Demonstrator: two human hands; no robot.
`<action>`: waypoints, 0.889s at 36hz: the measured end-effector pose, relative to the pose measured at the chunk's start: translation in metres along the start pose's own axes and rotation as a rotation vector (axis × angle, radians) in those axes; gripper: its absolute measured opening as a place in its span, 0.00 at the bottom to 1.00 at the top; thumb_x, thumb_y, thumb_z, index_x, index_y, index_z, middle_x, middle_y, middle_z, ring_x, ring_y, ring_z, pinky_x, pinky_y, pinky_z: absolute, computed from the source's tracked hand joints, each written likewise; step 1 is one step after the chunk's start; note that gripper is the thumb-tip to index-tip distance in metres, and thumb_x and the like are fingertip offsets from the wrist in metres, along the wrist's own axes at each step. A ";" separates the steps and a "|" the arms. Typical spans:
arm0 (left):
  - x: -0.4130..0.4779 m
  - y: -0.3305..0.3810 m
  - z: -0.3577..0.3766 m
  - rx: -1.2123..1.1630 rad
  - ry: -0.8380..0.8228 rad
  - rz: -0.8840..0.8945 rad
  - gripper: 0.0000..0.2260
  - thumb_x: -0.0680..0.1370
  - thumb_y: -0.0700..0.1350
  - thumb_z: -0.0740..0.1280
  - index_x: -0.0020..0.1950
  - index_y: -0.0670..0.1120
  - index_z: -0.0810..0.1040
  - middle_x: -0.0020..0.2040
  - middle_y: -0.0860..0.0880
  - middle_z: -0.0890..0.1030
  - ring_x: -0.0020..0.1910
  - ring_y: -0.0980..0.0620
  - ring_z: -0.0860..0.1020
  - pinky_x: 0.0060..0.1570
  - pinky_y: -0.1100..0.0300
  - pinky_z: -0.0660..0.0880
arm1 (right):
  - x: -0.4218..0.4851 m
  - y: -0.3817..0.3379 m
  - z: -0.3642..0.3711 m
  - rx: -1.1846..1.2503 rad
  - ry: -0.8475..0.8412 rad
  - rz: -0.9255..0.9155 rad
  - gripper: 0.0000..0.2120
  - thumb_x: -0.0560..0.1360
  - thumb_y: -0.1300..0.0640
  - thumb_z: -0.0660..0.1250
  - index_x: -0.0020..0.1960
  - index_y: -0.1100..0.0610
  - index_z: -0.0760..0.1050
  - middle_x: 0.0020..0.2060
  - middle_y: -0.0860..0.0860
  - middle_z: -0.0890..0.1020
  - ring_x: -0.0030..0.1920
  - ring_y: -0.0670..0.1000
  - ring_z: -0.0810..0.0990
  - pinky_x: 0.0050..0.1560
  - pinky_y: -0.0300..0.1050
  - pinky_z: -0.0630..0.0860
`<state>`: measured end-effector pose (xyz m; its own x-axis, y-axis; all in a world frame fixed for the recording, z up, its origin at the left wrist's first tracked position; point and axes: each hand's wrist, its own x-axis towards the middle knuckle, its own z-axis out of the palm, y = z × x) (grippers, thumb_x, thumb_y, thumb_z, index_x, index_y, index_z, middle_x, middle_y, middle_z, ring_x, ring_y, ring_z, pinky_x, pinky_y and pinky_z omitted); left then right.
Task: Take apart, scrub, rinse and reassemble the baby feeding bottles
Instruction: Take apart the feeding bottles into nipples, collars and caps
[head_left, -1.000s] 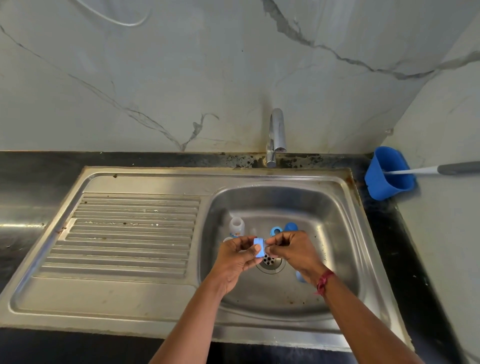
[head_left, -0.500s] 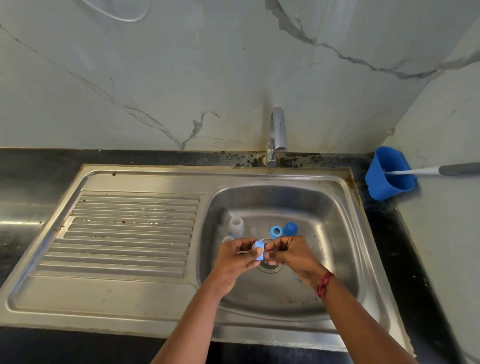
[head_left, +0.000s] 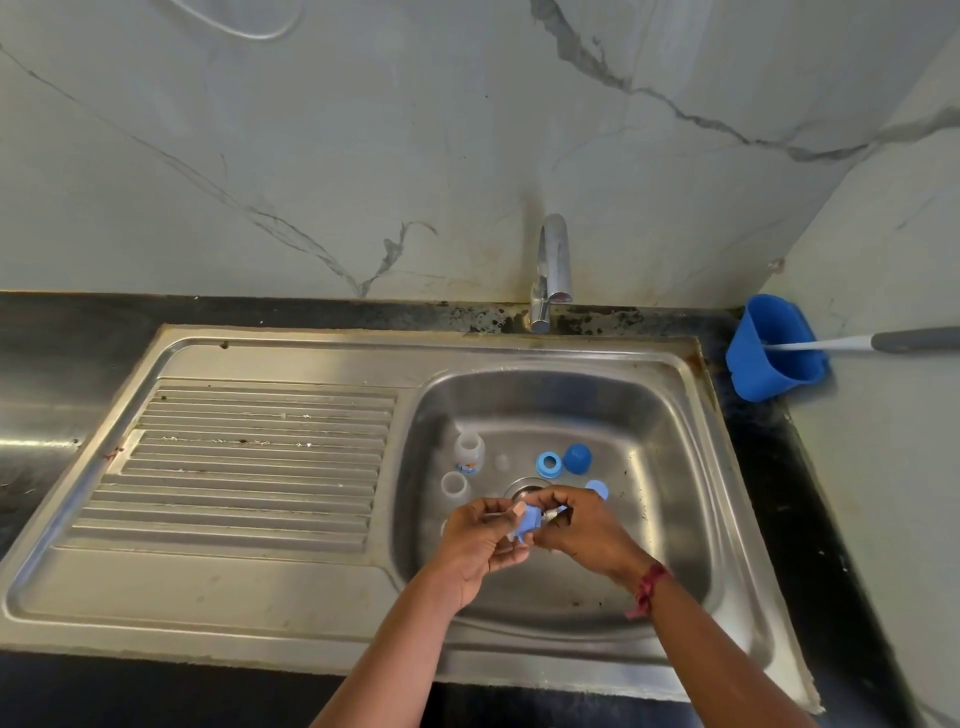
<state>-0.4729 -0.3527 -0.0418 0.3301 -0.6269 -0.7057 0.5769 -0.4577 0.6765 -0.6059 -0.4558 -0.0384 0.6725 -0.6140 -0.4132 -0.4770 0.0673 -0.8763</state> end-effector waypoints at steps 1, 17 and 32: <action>0.000 -0.001 -0.001 0.003 -0.001 -0.020 0.16 0.76 0.43 0.74 0.59 0.37 0.77 0.50 0.37 0.85 0.43 0.44 0.84 0.44 0.51 0.83 | 0.000 0.002 -0.002 -0.005 0.007 0.007 0.15 0.68 0.67 0.77 0.50 0.52 0.81 0.37 0.41 0.84 0.36 0.35 0.80 0.40 0.29 0.75; 0.023 -0.025 0.008 -0.083 0.047 -0.229 0.08 0.81 0.37 0.65 0.59 0.36 0.76 0.51 0.38 0.80 0.39 0.44 0.82 0.44 0.51 0.82 | 0.019 0.048 -0.018 -0.440 0.117 0.121 0.18 0.69 0.64 0.74 0.58 0.55 0.81 0.55 0.52 0.83 0.54 0.50 0.81 0.53 0.37 0.74; 0.058 -0.044 0.014 0.252 0.204 -0.192 0.07 0.78 0.37 0.67 0.55 0.44 0.74 0.45 0.42 0.80 0.34 0.48 0.80 0.33 0.55 0.82 | 0.051 0.080 0.015 -0.734 0.051 0.255 0.17 0.76 0.60 0.66 0.63 0.51 0.76 0.60 0.54 0.76 0.61 0.57 0.76 0.55 0.44 0.73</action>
<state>-0.4898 -0.3781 -0.1092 0.3901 -0.3879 -0.8351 0.4496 -0.7113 0.5404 -0.6015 -0.4698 -0.1328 0.4734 -0.6864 -0.5520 -0.8778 -0.3159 -0.3601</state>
